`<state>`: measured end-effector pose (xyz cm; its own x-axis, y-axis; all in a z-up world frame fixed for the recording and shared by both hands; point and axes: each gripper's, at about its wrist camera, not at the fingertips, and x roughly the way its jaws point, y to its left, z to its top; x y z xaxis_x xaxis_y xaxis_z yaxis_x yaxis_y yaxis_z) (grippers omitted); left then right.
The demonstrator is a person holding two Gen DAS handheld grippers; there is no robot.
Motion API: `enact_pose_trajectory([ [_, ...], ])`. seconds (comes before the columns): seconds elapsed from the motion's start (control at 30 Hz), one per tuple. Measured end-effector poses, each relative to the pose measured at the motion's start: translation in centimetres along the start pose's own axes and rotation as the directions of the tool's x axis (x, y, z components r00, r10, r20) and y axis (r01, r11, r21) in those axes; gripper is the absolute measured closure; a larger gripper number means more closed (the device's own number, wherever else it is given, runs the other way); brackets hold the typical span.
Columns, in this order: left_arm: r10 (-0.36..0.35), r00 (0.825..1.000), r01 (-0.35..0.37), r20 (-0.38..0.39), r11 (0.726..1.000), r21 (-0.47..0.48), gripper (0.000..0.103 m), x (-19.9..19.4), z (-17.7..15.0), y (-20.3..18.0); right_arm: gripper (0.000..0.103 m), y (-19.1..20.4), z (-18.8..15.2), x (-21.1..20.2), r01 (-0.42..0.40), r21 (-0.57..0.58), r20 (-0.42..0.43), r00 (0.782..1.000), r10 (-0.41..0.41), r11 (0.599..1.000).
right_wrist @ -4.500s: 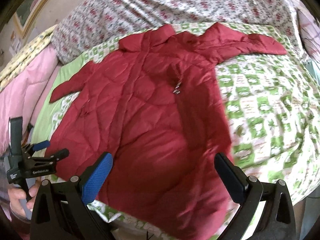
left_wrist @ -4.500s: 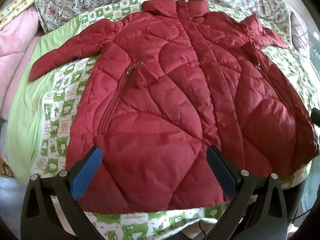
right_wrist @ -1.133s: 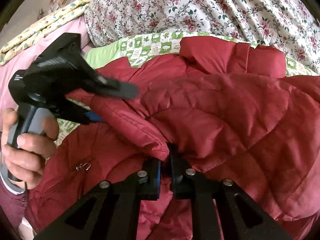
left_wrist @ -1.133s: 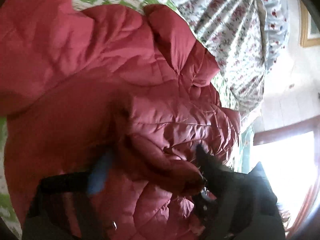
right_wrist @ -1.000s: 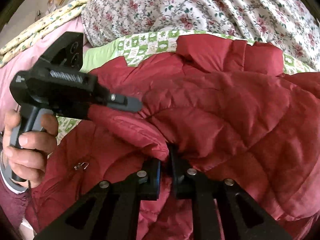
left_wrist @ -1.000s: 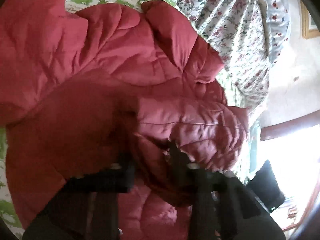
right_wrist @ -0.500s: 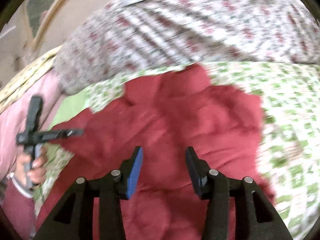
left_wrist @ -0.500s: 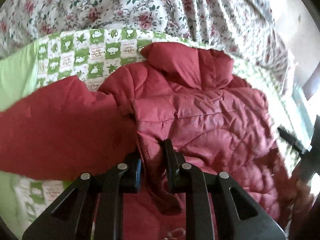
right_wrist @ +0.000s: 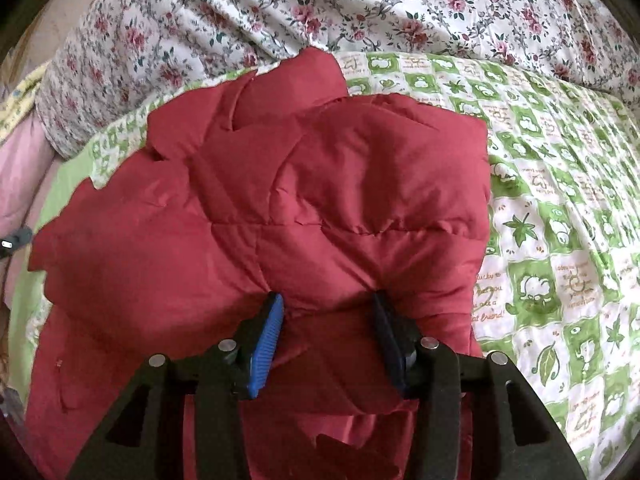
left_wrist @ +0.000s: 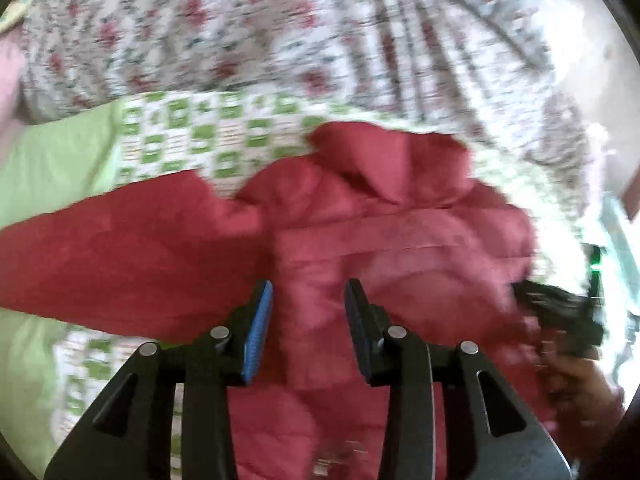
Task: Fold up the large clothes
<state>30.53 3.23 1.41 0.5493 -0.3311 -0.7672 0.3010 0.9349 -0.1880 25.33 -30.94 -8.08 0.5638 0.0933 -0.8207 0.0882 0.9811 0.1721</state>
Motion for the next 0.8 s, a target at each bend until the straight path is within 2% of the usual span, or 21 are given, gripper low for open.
enact_pose_trajectory([
  [0.07,-0.056,0.998,0.056,-0.025,0.998,0.013,0.068,1.0,-0.2,-1.4,0.055,0.4,0.1,0.4,0.024,-0.020,-0.002,1.000,-0.024,1.000],
  [0.1,-0.062,0.997,0.063,-0.041,0.998,0.021,0.068,1.8,-0.4,-2.1,0.055,0.5,0.0,0.5,0.031,-0.027,0.000,1.000,-0.031,0.999],
  [0.23,0.038,0.990,-0.033,-0.139,0.999,0.037,0.068,7.0,-1.5,-3.4,0.054,0.0,0.2,0.4,0.016,-0.024,-0.004,1.000,-0.016,1.000],
  [0.3,0.030,0.984,-0.030,-0.178,1.000,0.001,0.068,8.9,-2.3,-2.4,0.054,-0.2,0.4,-0.1,0.013,-0.006,-0.011,1.000,-0.013,1.000],
  [0.37,0.012,0.984,-0.015,-0.175,1.000,-0.020,0.068,9.1,-2.6,-2.0,0.052,0.5,0.9,-1.7,0.007,0.011,0.024,1.000,-0.007,1.000],
  [0.47,0.020,0.984,-0.022,-0.176,1.000,-0.014,0.068,9.1,-2.6,-2.2,0.052,3.1,1.7,-3.3,-0.044,-0.022,0.085,0.995,0.045,0.999],
  [0.57,0.037,0.984,-0.038,-0.176,0.999,0.000,0.068,9.1,-2.6,-2.5,0.049,6.0,2.5,-2.1,-0.073,-0.083,0.049,0.996,0.077,0.994],
  [0.63,0.034,0.984,-0.035,-0.173,0.999,0.002,0.068,9.0,-2.6,-2.6,0.049,7.4,2.3,0.2,-0.030,-0.126,-0.013,1.000,0.028,0.992],
  [0.7,0.024,0.985,-0.024,-0.169,1.000,0.000,0.068,8.9,-2.8,-2.3,0.048,7.1,1.9,2.3,-0.004,-0.118,-0.066,0.998,-0.003,0.993],
  [0.8,0.016,0.985,-0.017,-0.173,1.000,0.000,0.068,8.8,-3.2,-1.8,0.048,6.2,1.3,4.0,0.001,-0.126,-0.067,0.998,-0.009,0.992],
])
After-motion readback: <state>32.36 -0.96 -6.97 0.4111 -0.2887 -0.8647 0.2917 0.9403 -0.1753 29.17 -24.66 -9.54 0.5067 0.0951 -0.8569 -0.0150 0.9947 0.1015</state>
